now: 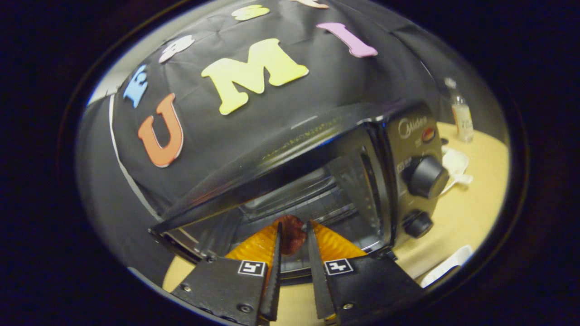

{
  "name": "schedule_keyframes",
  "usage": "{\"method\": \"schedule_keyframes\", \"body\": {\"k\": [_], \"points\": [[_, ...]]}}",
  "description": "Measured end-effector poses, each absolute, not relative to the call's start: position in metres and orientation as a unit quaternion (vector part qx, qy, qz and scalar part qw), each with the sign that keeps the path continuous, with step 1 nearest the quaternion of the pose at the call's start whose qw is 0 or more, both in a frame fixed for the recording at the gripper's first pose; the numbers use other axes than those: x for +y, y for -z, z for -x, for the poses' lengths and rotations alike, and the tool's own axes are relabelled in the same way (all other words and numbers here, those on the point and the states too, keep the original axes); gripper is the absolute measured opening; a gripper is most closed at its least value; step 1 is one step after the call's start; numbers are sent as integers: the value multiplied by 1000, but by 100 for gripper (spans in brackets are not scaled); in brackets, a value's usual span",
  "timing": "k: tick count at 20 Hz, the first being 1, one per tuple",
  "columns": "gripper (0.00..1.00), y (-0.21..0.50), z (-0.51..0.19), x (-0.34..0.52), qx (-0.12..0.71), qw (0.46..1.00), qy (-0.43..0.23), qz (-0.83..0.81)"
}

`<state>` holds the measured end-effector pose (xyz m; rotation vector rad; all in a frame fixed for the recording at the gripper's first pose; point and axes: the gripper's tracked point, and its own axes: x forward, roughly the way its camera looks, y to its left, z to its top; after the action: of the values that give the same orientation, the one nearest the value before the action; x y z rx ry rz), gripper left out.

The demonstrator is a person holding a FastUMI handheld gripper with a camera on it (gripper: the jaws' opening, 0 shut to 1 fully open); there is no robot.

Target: Open the toaster oven, put the food inside, and close the toaster oven door.

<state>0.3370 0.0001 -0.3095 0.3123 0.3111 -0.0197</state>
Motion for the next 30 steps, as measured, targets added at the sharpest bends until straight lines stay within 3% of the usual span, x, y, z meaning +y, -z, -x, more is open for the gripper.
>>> {"method": "schedule_keyframes", "body": {"k": [1,4,7,11,19,30], "points": [[37,302,-332,-1,146,981,7,-130],[72,300,-309,-7,133,988,19,-76],[78,284,-267,2,111,992,4,-56],[99,272,-206,17,88,996,-17,-28],[99,361,-117,41,215,977,-8,-11],[99,414,-119,37,290,956,33,20]]}}
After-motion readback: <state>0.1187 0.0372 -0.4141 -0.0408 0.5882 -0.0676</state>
